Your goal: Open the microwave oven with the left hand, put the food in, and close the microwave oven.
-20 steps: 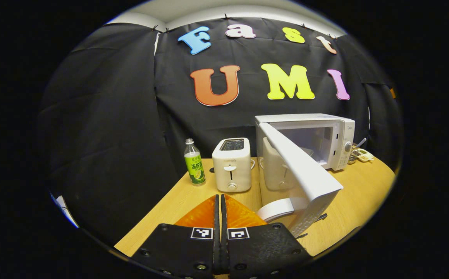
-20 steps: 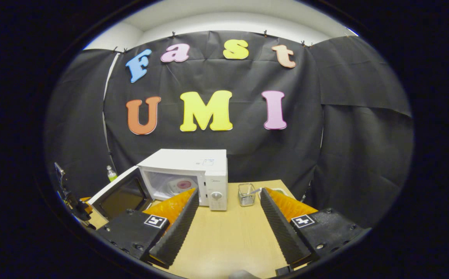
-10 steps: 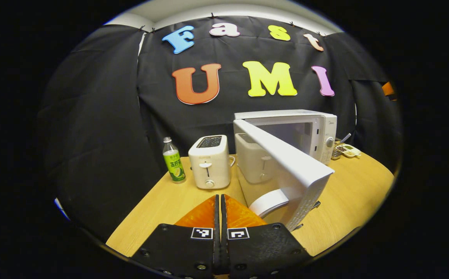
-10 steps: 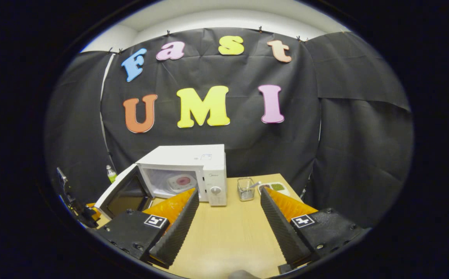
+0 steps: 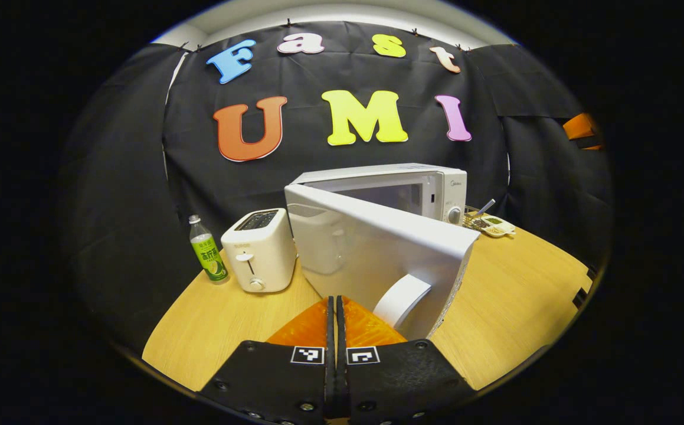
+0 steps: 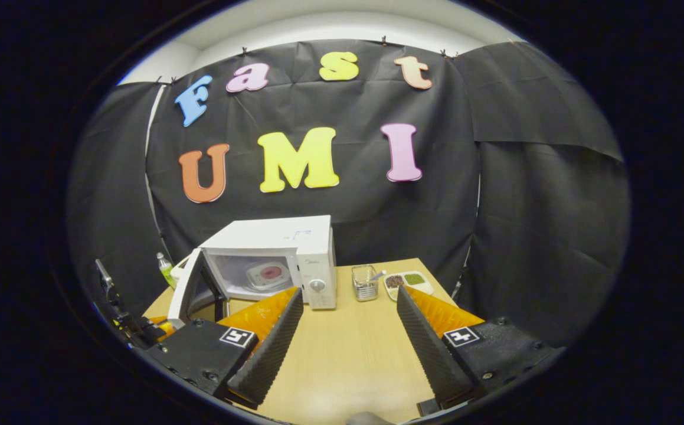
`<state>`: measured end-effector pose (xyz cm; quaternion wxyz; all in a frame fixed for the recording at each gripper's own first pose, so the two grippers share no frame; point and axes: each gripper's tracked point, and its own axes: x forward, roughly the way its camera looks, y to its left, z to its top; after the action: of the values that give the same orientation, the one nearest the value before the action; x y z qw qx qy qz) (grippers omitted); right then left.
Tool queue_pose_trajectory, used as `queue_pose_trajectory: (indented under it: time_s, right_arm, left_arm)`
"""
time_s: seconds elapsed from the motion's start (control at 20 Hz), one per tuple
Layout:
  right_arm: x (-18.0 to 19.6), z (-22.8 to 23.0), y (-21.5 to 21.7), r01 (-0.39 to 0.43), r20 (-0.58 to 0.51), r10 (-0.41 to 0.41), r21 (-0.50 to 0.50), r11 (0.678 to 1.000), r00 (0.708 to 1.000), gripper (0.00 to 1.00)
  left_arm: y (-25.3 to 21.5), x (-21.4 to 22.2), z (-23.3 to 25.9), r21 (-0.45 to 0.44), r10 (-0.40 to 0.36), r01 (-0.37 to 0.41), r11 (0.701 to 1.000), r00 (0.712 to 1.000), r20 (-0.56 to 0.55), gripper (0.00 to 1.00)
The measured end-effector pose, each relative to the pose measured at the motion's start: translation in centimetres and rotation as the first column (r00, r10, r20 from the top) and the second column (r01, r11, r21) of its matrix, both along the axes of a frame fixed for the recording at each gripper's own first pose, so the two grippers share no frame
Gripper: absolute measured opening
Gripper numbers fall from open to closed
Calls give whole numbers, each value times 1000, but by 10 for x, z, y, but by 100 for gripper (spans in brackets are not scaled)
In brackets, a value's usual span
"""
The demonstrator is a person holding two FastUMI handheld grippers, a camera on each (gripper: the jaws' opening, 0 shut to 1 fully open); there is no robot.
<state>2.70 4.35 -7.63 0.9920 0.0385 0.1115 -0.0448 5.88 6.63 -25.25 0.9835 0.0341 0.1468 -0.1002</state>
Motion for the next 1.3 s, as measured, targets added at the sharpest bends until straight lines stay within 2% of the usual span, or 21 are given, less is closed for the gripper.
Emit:
queue_pose_trajectory:
  time_s: [0.15, 0.2, 0.25, 0.85, 0.9, 0.95, 1.15, 1.2, 1.25, 1.3]
  right_arm:
    - [0, 1, -15, 12, 0, -12, -5, 1000, 1000, 100]
    - [0, 3, -20, 14, -1, -14, -7, 1000, 1000, 93]
    - [0, 5, -25, 16, 1, -16, -9, 1000, 1000, 100]
    - [3, 7, -89, 54, -12, -54, -26, 998, 998, 100]
    - [3, 10, -94, 59, -9, -59, -28, 998, 998, 93]
    - [2, 10, -98, 64, -10, -65, -33, 997, 998, 100]
    - [1, 9, -111, 77, -19, -78, -43, 996, 997, 100]
    - [2, 10, -114, 81, -20, -82, -44, 996, 996, 93]
    - [3, 10, -117, 83, -23, -84, -51, 995, 996, 100]
    - [4, 8, -121, 83, -26, -85, -56, 995, 996, 100]
  left_arm:
    - [-26, 8, 1, 0, -33, 33, 999, 999, 0, 0]
    - [-35, 12, 3, 2, -44, 44, 999, 999, 1, 0]
    - [-43, 17, 3, 5, -54, 54, 999, 999, 1, 0]
    - [-136, 77, 14, -13, -130, 131, 991, 991, 11, 0]
    - [-143, 83, 15, -14, -137, 137, 991, 991, 14, 0]
    - [-149, 88, 15, -12, -142, 142, 990, 990, 14, 0]
    - [-167, 113, 19, -2, -152, 152, 988, 988, 31, 0]
    - [-171, 118, 18, -1, -151, 151, 989, 988, 34, 0]
    - [-174, 123, 18, -2, -152, 152, 988, 988, 36, 0]
    - [-178, 129, 17, -1, -151, 151, 989, 988, 38, 0]
